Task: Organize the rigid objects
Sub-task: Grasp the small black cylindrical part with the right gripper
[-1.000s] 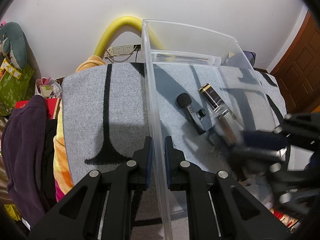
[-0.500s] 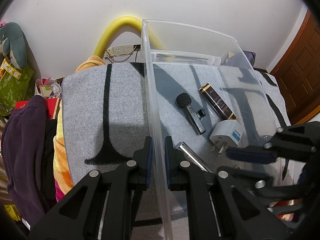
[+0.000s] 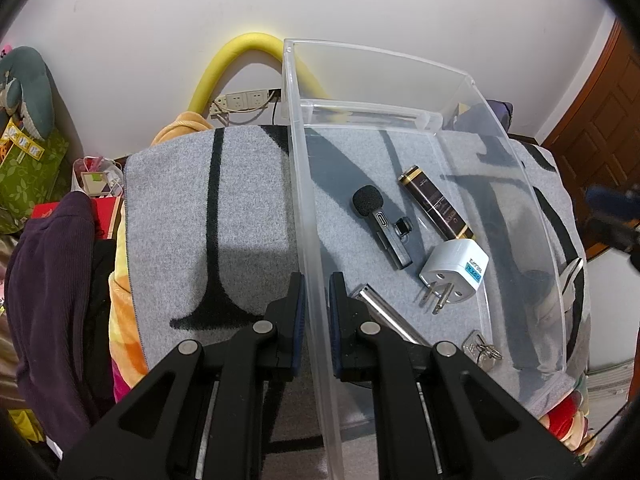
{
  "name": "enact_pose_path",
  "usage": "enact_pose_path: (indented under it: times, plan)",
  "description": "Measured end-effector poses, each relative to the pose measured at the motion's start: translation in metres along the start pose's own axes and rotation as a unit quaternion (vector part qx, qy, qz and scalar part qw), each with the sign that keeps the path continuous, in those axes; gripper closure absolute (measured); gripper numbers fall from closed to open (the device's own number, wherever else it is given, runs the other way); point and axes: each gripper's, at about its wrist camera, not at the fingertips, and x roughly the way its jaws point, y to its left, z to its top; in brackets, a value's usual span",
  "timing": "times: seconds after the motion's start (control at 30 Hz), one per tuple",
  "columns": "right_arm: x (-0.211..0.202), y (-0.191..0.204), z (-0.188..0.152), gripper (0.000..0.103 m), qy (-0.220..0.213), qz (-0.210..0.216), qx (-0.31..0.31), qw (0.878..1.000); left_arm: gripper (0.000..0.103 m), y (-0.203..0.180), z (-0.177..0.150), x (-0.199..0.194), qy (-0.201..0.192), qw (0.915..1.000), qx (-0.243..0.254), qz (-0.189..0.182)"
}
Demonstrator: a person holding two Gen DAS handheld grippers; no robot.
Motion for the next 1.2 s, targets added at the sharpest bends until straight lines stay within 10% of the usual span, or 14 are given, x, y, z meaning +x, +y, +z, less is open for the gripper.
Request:
enact_pose_path:
  times: [0.57, 0.73, 1.2]
  plan:
    - [0.060, -0.034, -0.069, 0.070, 0.113, 0.032, 0.050, 0.992, 0.094, -0.002, -0.002, -0.001, 0.000, 1.0000, 0.002, 0.003]
    - [0.059, -0.044, -0.069, 0.088, 0.106, 0.042, 0.065, 0.991, 0.094, -0.003, -0.001, -0.001, 0.000, 1.0000, 0.002, 0.004]
    - [0.012, -0.029, -0.038, 0.090, 0.029, 0.026, 0.044, 0.998, 0.094, -0.002, -0.002, -0.001, 0.000, 1.0000, 0.002, 0.003]
